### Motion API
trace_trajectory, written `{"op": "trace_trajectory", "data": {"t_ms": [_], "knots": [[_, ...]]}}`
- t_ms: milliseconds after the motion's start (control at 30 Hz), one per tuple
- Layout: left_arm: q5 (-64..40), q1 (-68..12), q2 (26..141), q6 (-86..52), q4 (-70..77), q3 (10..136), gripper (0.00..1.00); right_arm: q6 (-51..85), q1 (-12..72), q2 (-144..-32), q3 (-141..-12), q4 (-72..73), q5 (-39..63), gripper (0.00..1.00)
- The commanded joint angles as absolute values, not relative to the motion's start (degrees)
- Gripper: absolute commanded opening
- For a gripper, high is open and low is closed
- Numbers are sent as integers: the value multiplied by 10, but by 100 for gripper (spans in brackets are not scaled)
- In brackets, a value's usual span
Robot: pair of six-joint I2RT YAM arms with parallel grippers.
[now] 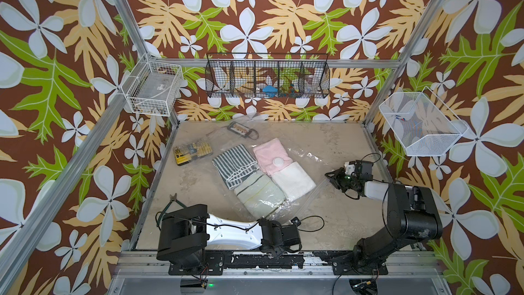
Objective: Place the folded towel into the vacuum bag
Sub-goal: Adjust the vacuum bag at the center of the board.
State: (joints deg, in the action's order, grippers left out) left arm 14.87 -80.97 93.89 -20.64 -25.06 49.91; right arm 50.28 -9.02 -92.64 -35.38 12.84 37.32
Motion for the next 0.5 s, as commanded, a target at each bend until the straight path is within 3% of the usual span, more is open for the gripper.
{"op": "trace_trajectory", "data": {"t_ms": [0,233,367,467], "knots": [[190,-810,956,-207,-303,506,63,508,-90,-925,-358,146,377,26],[200,-810,960,-198,-303,505,44,514,-90,-933,-368,152,383,17],[196,-810,941,-185,-298,504,17,511,-90,-924,-383,140,383,11],[192,-810,914,-171,-297,508,3,511,-90,-917,-398,130,389,6]]}}
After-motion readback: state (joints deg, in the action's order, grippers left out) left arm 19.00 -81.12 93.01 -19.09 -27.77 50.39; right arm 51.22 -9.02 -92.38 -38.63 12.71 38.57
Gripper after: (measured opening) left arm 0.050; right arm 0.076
